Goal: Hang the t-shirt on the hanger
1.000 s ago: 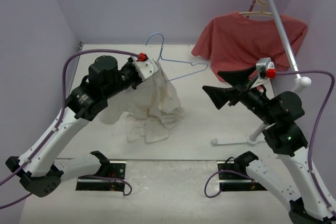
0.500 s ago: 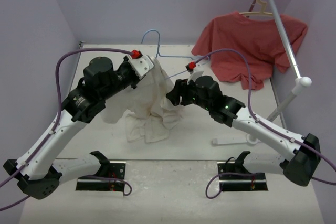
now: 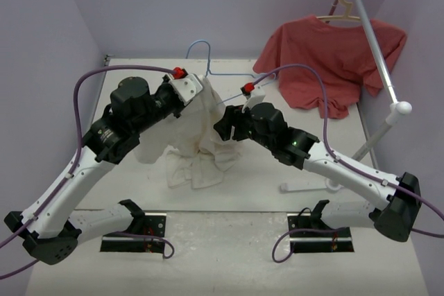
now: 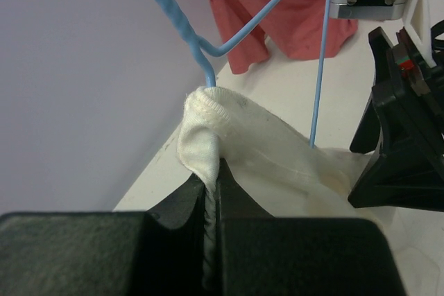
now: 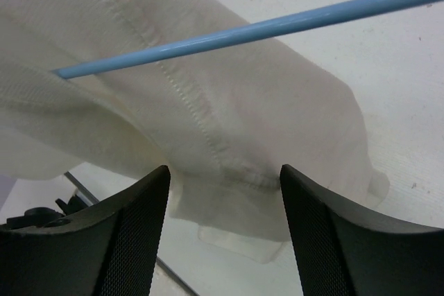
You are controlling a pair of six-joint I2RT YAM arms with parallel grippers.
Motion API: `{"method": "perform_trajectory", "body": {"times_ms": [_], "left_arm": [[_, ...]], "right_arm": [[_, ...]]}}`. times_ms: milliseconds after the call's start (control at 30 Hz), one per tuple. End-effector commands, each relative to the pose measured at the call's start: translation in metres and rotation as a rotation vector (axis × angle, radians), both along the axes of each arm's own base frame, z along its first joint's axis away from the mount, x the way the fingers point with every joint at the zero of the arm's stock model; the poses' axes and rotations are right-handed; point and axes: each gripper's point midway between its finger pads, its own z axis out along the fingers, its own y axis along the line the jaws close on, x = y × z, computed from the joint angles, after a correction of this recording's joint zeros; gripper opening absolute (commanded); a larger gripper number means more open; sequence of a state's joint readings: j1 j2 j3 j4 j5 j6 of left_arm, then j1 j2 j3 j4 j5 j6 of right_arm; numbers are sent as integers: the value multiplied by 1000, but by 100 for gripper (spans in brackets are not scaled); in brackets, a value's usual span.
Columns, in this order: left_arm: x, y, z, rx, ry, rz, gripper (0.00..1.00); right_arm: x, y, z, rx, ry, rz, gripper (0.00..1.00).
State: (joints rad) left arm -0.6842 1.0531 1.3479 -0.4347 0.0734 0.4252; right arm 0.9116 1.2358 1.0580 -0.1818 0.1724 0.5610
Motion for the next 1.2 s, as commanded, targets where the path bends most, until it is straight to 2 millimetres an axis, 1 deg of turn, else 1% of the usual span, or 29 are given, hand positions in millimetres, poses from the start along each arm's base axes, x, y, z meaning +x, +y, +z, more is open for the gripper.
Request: {"method": "perform_trajectory", "body": {"times_ms": [0,100,133,200,233,500,667,833,1000,1167], "left_arm": [[6,0,24,-71,-59,26,0],[3,-3,26,-79,-60,9,0],[3,-3,25,-78,-59,7,0],[3,-3,26,-78,-61,6,0],[2,-2,26,-78,-63,9,0],[4,0,27,-81,-67,20,0],[3,0,26,-79,-66,21,0],[5,0,24,-80,-64,23,0],[6,-1,24,-87,-61,21,0],[4,-2,23,-84,-56,9,0]], "right_arm": [[-7,-2,44,61,-82,-43,67],[-2,-6,38,16,-86,-89,63],[0,-6,35,3,-85,-101,60],[4,-9,26,-32,-73,-125,52],[6,-10,21,-49,-71,-140,51],[9,-9,4,-110,-47,-149,54],[13,-16,-2,-150,-49,-182,53],[2,0,7,-89,-40,-107,53],[1,11,14,-59,-37,-91,52],[5,21,10,-71,-28,-89,53]]}}
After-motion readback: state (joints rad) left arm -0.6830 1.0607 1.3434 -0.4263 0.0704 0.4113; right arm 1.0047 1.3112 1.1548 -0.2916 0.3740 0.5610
